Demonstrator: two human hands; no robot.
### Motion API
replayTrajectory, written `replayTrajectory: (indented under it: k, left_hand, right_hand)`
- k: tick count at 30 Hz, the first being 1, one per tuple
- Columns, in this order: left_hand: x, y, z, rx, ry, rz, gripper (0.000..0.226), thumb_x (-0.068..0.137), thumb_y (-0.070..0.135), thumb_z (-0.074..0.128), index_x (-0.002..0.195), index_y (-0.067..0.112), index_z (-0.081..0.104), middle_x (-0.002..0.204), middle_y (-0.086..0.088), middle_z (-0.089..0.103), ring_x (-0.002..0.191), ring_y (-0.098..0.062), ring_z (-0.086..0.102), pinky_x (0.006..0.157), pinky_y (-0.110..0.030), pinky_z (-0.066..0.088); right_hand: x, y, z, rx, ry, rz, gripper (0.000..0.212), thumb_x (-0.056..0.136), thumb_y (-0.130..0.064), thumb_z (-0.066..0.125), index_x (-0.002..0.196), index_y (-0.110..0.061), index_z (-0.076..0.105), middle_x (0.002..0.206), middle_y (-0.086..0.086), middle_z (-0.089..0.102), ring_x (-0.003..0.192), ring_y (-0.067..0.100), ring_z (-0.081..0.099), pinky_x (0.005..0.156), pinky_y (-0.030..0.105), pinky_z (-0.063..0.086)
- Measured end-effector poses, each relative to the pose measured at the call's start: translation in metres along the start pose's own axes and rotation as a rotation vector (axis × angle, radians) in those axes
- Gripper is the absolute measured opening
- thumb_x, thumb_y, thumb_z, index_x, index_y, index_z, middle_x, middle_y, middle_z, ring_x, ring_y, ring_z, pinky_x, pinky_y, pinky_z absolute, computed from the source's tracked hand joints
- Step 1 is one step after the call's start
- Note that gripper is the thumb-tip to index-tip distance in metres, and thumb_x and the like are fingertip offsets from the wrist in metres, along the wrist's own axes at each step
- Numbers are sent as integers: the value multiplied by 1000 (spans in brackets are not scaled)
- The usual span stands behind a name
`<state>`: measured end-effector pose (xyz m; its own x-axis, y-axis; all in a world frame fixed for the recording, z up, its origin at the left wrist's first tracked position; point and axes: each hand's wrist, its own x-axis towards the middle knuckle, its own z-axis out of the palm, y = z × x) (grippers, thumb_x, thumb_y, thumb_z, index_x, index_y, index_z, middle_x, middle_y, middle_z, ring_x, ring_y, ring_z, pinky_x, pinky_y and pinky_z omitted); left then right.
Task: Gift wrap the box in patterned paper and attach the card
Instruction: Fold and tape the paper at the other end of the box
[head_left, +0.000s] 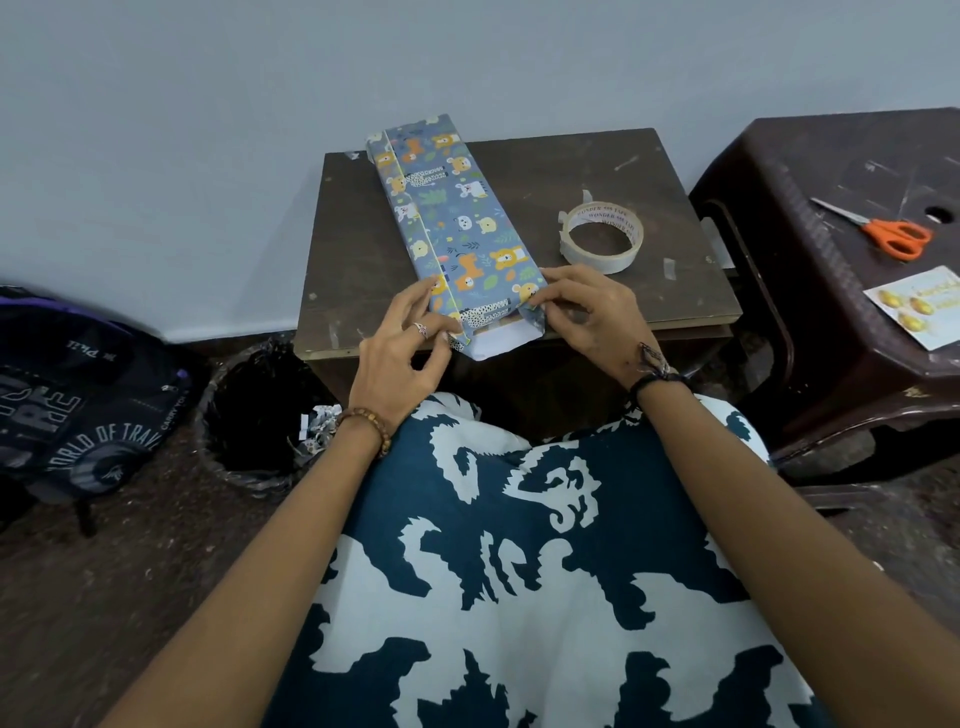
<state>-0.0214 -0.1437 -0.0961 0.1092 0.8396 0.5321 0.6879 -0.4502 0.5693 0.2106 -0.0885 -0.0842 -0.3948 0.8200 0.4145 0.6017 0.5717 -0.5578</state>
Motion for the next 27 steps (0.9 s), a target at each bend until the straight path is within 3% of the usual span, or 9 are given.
replayTrajectory:
  k: [5, 8, 13, 19, 23, 27]
  left_hand:
    - [1, 5, 1, 124, -14, -14, 12, 87, 23, 59, 83, 13, 64, 132, -5, 51, 117, 3, 44, 57, -3, 33]
    - [1, 5, 1, 164, -40, -50, 2, 87, 13, 63, 86, 13, 65, 130, -4, 52, 115, -7, 53, 52, -10, 31]
    - [1, 0, -1, 181, -75, 8, 4, 89, 16, 58, 91, 18, 61, 128, -4, 53, 103, -13, 60, 55, -19, 36]
    - [5, -1, -1, 275, -90, 121, 14, 89, 24, 48, 96, 20, 59, 124, -8, 54, 93, -19, 67, 43, -24, 46]
    - [6, 3, -2, 381, -107, 163, 26, 88, 32, 48, 94, 15, 67, 124, -12, 56, 77, -24, 67, 40, -27, 50]
    - [5, 5, -3, 476, -199, 152, 41, 82, 51, 50, 96, 15, 63, 127, -12, 53, 73, -25, 67, 39, -28, 49]
  right_hand:
    - [-1, -4, 0, -43, 20, -37, 13, 86, -12, 61, 95, -7, 69, 111, 11, 65, 106, 24, 62, 78, 45, 55]
    - [-1, -4, 2, -80, 26, -70, 12, 88, -14, 60, 97, -8, 65, 109, 9, 65, 99, 23, 64, 71, 44, 56]
    - [5, -7, 4, 36, 40, 121, 31, 86, -21, 67, 109, -10, 50, 107, -1, 65, 92, 15, 68, 77, 36, 57]
    - [7, -6, 5, -94, 85, 15, 15, 88, -19, 64, 98, -8, 63, 94, 7, 67, 83, 22, 65, 66, 32, 52]
    - [7, -6, 6, -103, 87, 38, 13, 88, -19, 64, 94, -7, 63, 91, 8, 67, 81, 25, 64, 64, 41, 53]
    - [8, -10, 5, -84, 84, 79, 16, 88, -21, 63, 96, -8, 59, 93, 5, 67, 84, 18, 64, 67, 35, 53]
